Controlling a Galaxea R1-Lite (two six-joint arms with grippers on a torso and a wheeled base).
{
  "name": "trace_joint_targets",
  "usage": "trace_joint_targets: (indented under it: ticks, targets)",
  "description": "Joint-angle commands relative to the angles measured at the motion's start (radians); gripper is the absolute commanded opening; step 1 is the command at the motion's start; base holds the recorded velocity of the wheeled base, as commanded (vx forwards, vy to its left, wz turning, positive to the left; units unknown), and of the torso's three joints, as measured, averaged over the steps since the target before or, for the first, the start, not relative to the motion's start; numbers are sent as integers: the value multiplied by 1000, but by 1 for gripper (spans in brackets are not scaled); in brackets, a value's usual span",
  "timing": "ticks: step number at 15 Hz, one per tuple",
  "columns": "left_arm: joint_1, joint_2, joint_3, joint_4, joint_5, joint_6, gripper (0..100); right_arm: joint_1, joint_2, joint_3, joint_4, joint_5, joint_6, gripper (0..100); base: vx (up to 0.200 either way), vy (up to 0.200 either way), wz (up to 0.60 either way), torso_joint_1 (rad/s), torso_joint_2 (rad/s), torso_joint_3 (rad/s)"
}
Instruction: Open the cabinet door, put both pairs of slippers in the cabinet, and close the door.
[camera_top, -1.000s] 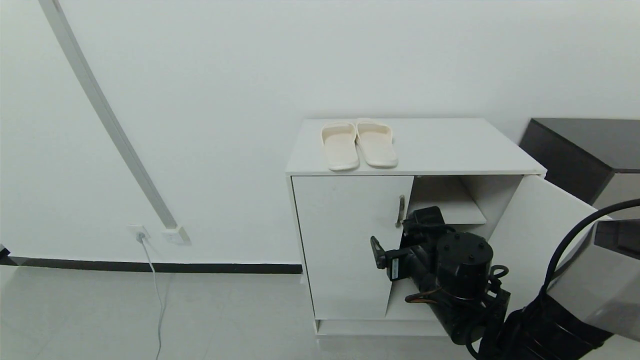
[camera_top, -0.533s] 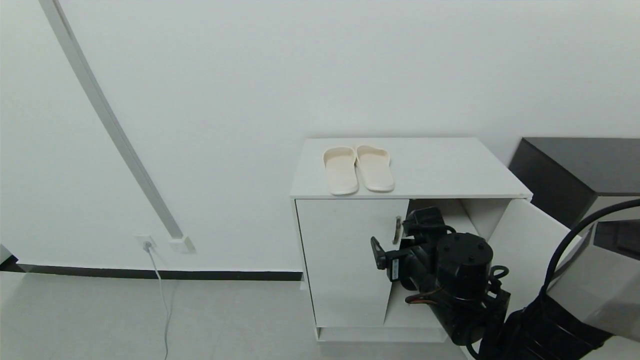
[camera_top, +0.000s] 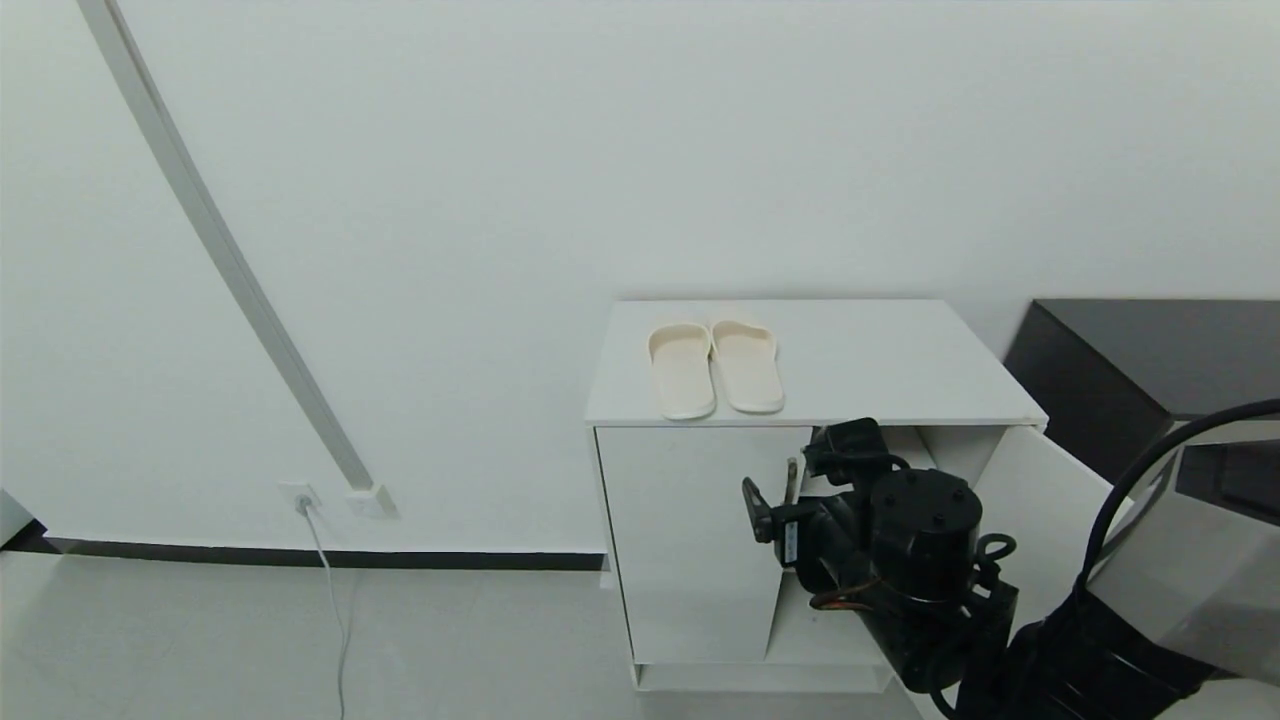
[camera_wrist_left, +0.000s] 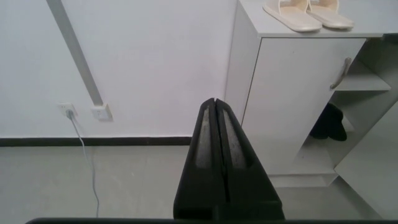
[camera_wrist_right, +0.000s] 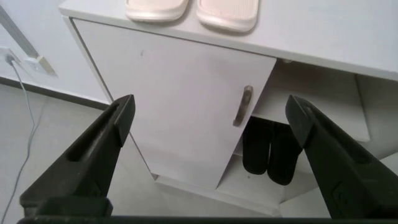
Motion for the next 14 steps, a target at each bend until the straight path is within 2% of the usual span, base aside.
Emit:
trace_joint_targets:
  ticks: [1,4,8,11,14]
  targets:
    - [0,1,0,0,0,0,0,0,6,13,0,-1,-2,100,0,0,0,159,-354,-188]
    - [0,1,0,0,0,1,0,0,12,31,-25,41,-10,100,0,0,0,67,-150,-74]
    - [0,1,0,0,0,1,0,0,15,-1,-57,37,-71,100,0,0,0,0,0,0]
    - [0,1,0,0,0,4,0,-26,-20,-121,87,37,-62,100,0,0,0,0,0,0]
    - [0,1,0,0,0,4,0,-26,-108,-245,302,39,-54,100,0,0,0,0,0,0]
